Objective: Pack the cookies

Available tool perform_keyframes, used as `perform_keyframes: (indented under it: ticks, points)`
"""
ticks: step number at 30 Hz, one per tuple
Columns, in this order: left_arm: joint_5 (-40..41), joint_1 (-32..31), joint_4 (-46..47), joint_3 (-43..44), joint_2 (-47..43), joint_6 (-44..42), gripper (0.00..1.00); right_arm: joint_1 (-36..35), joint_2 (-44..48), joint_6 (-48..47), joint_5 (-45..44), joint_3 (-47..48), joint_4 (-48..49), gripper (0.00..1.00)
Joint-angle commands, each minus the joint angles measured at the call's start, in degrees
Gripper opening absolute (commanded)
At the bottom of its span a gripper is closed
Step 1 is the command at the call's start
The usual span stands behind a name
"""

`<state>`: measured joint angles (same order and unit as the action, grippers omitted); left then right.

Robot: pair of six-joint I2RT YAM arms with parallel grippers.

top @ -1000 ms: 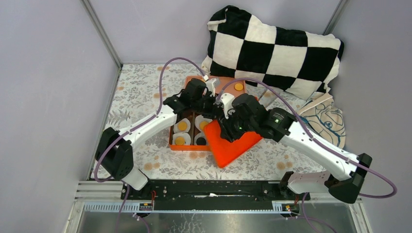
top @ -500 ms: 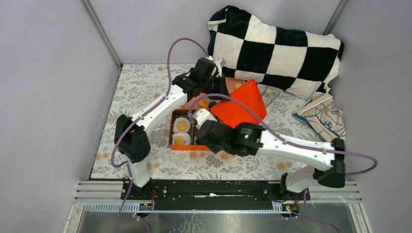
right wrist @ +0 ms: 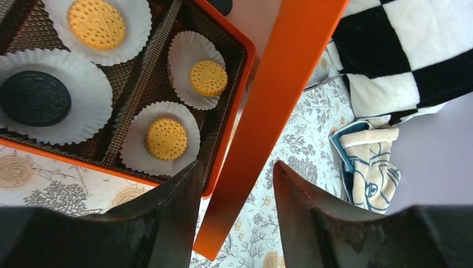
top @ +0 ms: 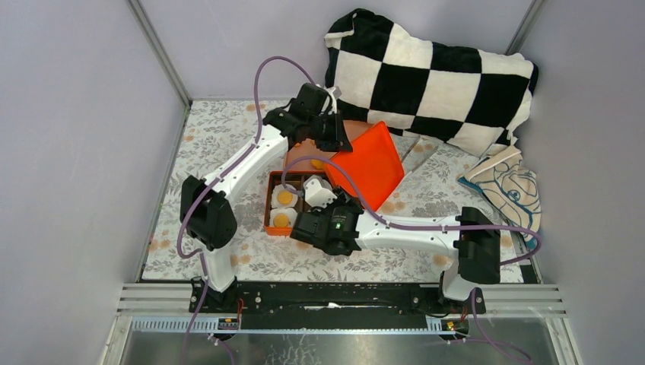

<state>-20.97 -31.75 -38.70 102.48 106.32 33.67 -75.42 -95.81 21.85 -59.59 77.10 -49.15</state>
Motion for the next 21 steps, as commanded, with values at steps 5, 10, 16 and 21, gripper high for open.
perform_keyframes:
  ticks: [5, 10, 16, 21]
  points:
    - [-3.71, 0.42, 1.26, -1.62, -4.34, 1.22, 0.06, 1.51, -0.08, 8.71, -11.21, -1.94, 1.31, 0.32]
    - [-4.22, 0.94, 1.12, -1.13, -5.05, 0.15, 0.11, 2.47, -0.33, 10.24, -12.4, 0.27, -2.49, 0.04]
    - [-6.47, 2.73, 7.46, 0.92, -8.0, -0.27, 0.63, 2.79, 0.43, 14.56, -14.44, 3.65, -10.97, 0.0]
    - [-3.14, 7.49, 13.84, 7.98, -13.66, 1.07, 0.82, 2.91, 5.96, 12.85, -11.78, 3.42, -10.45, 0.0]
